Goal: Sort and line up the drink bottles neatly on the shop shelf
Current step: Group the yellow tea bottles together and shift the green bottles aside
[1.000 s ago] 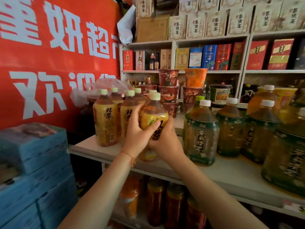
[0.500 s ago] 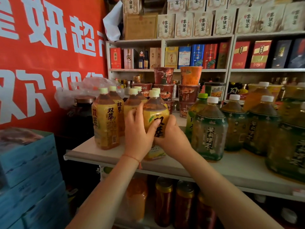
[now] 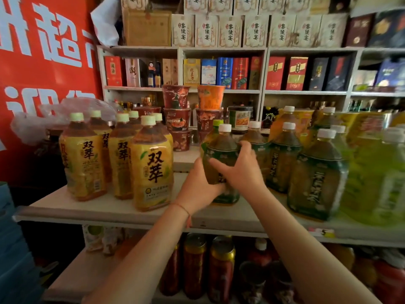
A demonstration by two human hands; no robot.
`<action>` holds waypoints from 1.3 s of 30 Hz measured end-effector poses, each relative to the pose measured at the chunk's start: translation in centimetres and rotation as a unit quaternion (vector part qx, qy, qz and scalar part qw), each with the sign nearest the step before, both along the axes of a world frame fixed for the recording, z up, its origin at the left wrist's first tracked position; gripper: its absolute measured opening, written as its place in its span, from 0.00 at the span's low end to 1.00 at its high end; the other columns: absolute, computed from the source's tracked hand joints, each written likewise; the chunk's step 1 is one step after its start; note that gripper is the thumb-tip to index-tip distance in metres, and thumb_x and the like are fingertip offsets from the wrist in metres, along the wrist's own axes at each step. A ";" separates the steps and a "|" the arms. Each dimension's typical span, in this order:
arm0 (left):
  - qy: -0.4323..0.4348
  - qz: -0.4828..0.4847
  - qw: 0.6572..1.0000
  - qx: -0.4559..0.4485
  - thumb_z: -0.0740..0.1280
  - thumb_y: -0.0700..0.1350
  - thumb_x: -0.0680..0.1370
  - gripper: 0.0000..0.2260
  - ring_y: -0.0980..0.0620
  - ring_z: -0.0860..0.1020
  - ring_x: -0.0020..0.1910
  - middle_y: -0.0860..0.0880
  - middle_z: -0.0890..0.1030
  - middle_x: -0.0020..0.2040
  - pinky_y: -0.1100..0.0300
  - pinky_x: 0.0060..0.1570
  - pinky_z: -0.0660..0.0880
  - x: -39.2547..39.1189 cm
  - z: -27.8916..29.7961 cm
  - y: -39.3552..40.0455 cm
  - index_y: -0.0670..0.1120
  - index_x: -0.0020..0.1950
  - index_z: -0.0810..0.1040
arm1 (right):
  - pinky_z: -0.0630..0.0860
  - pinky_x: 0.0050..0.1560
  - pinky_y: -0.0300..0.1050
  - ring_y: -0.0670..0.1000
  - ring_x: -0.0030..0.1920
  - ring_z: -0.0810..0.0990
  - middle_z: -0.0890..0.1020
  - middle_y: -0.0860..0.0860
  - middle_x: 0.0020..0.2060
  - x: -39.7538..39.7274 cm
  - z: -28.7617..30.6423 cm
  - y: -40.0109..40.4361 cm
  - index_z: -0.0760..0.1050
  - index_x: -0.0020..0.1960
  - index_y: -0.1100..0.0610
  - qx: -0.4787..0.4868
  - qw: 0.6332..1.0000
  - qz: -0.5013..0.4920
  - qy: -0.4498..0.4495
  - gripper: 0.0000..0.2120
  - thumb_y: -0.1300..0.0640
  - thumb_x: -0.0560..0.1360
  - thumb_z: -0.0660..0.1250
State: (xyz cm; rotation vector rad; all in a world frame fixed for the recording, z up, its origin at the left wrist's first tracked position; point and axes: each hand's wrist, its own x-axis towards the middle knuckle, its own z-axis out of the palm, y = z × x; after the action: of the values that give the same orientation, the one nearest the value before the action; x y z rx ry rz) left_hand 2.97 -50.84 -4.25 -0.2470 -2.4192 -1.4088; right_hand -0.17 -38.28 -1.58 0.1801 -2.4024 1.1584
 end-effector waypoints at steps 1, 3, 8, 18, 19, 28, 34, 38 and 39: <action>-0.001 0.004 1.000 0.011 0.80 0.49 0.70 0.39 0.54 0.75 0.62 0.55 0.75 0.64 0.61 0.54 0.74 -0.5 -0.3 0.4 0.52 0.75 0.62 | 0.73 0.65 0.51 0.55 0.71 0.69 0.68 0.54 0.72 -0.4 -0.2 0.5 0.53 0.78 0.55 -0.006 1.000 0.021 -0.006 0.50 0.38 0.68 0.76; 0.013 0.040 0.999 0.021 0.81 0.50 0.68 0.39 0.53 0.77 0.60 0.55 0.77 0.62 0.56 0.57 0.76 -1.1 -0.7 0.9 0.53 0.73 0.64 | 0.72 0.66 0.50 0.54 0.70 0.70 0.69 0.54 0.72 -0.7 -0.3 1.4 0.54 0.78 0.54 -0.009 0.999 0.046 -0.013 0.50 0.41 0.67 0.78; 0.025 0.025 0.999 0.040 0.78 0.45 0.68 0.35 0.53 0.77 0.62 0.56 0.79 0.61 0.54 0.60 0.77 -1.7 -0.9 2.1 0.53 0.72 0.67 | 0.75 0.63 0.49 0.51 0.65 0.73 0.72 0.50 0.64 -1.0 -0.3 3.9 0.64 0.70 0.53 0.013 0.999 0.042 0.006 0.44 0.39 0.63 0.80; 0.093 0.215 0.964 0.125 0.65 0.42 0.81 0.08 0.56 0.77 0.44 0.50 0.79 0.53 0.62 0.40 0.74 -4.5 1.2 4.7 0.48 0.60 0.77 | 0.67 0.71 0.51 0.57 0.75 0.62 0.61 0.59 0.74 0.2 -1.3 7.2 0.48 0.80 0.58 0.120 0.982 -0.021 0.141 0.46 0.42 0.75 0.71; 0.101 0.235 0.959 0.122 0.69 0.44 0.79 0.13 0.55 0.76 0.47 0.49 0.77 0.57 0.62 0.43 0.74 -5.4 1.6 4.0 0.48 0.62 0.74 | 0.67 0.71 0.51 0.57 0.74 0.62 0.61 0.59 0.74 0.2 -1.4 7.1 0.48 0.80 0.58 0.123 0.981 -0.026 0.145 0.47 0.41 0.74 0.71; -0.011 0.101 0.984 0.147 0.80 0.42 0.69 0.46 0.44 0.66 0.75 0.46 0.68 0.75 0.44 0.73 0.66 -11.0 2.1 3.2 0.51 0.79 0.56 | 0.74 0.65 0.51 0.58 0.72 0.66 0.61 0.58 0.73 0.0 -1.6 7.5 0.45 0.80 0.50 0.122 0.984 -0.018 0.126 0.51 0.36 0.70 0.73; 0.055 0.173 0.979 0.092 0.82 0.52 0.66 0.43 0.47 0.71 0.68 0.49 0.72 0.69 0.48 0.65 0.72 -9.6 1.9 2.4 0.54 0.74 0.63 | 0.80 0.56 0.49 0.59 0.67 0.72 0.63 0.59 0.72 0.3 -1.6 7.6 0.43 0.79 0.48 0.147 0.983 -0.048 0.103 0.50 0.34 0.71 0.70; 0.151 0.209 0.963 0.078 0.81 0.56 0.65 0.42 0.52 0.71 0.60 0.53 0.71 0.64 0.55 0.55 0.71 -5.3 2.4 1.6 0.56 0.73 0.64 | 0.79 0.56 0.47 0.59 0.65 0.75 0.65 0.60 0.70 0.6 -1.6 6.5 0.46 0.79 0.55 0.176 0.975 -0.074 0.112 0.47 0.36 0.74 0.68; 0.182 0.214 0.957 0.069 0.81 0.56 0.65 0.42 0.53 0.70 0.59 0.54 0.71 0.64 0.58 0.55 0.69 -4.1 2.8 1.5 0.56 0.74 0.64 | 0.79 0.53 0.46 0.58 0.64 0.76 0.66 0.60 0.70 0.5 -1.5 6.4 0.46 0.79 0.56 0.180 0.976 -0.073 0.100 0.47 0.37 0.74 0.68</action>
State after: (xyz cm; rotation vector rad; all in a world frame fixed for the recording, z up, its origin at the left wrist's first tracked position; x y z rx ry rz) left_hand -1.12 -49.38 -1.43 0.0499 -1.9197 -1.2022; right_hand 0.35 -31.84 -3.06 0.2182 -2.3787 0.6021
